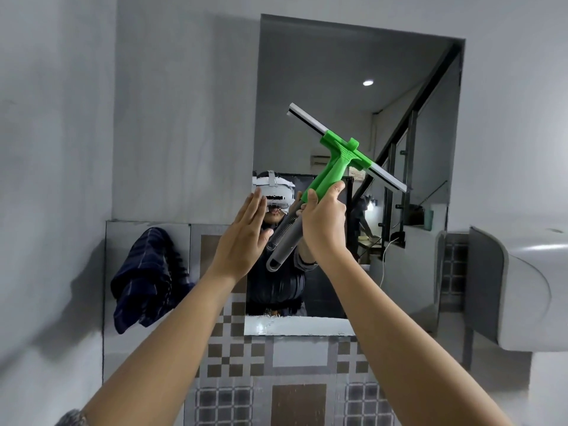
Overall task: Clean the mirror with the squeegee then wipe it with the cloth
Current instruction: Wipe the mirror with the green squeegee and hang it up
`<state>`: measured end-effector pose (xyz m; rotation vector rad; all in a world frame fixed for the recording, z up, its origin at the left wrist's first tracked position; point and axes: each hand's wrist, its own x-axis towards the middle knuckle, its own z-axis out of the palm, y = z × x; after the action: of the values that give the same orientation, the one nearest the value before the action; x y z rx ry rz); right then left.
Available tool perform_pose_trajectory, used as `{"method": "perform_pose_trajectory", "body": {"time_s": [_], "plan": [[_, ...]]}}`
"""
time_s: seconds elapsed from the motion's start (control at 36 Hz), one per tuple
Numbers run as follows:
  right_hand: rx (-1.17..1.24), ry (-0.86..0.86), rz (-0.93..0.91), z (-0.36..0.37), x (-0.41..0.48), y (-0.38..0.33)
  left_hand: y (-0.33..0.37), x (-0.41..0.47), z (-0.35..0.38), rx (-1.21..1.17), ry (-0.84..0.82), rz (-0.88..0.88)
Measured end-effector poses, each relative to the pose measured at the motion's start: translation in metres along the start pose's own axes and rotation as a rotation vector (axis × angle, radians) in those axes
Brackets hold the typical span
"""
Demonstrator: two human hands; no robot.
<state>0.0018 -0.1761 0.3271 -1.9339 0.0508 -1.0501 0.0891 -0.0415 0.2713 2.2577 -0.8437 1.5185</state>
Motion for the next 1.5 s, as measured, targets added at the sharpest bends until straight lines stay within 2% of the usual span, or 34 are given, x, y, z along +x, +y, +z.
{"method": "perform_pose_trajectory", "body": {"time_s": [0.75, 1.5], "plan": [[-0.295, -0.109, -0.210, 0.003, -0.011, 0.025, 0.005, -0.008, 0.005, 0.012, 0.015, 0.001], [-0.703, -0.083, -0.442, -0.080, 0.020, 0.048, 0.044, -0.021, 0.020, -0.049, 0.024, -0.270]]}}
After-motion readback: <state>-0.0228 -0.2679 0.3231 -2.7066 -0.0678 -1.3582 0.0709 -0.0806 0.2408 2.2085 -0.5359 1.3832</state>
